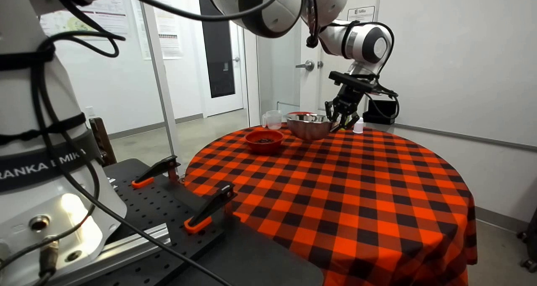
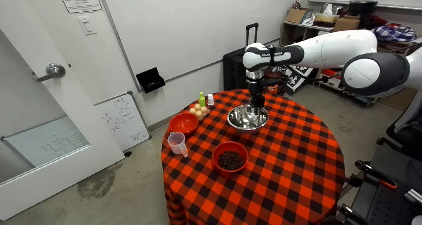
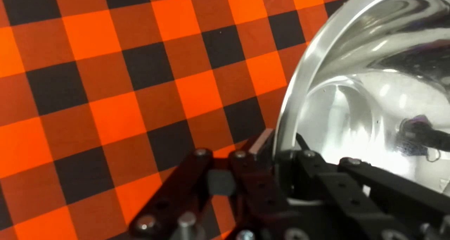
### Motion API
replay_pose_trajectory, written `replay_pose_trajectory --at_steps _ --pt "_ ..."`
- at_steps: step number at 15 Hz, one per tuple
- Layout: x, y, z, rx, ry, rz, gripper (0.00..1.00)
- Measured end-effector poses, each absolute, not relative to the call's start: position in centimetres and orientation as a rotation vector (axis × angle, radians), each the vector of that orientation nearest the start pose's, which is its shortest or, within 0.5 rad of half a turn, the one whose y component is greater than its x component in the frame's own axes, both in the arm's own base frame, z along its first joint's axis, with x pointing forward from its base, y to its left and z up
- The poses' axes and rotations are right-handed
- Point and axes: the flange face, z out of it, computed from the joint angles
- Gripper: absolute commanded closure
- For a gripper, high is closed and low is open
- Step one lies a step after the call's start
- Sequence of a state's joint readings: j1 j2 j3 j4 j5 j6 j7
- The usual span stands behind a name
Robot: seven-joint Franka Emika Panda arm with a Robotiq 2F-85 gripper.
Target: Pour the content from the silver bowl into the orange bowl
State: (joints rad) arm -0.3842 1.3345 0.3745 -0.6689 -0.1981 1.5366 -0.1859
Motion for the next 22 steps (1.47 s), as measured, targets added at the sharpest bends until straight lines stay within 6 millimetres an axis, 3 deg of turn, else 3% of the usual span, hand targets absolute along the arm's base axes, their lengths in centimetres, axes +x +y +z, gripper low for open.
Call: replay_pose_trajectory --at_steps 6,15,16,22 --pt "72.7 -18.4 10.6 -2.845 0.092 0.496 0.98" --pt "72.3 -18.8 7.2 -2.853 0.239 0.481 0.98" --pt "72.2 -18.8 6.8 -2.851 0.243 0.483 0.71" --pt "72.1 -18.8 6.6 -2.844 0.245 0.482 0.31"
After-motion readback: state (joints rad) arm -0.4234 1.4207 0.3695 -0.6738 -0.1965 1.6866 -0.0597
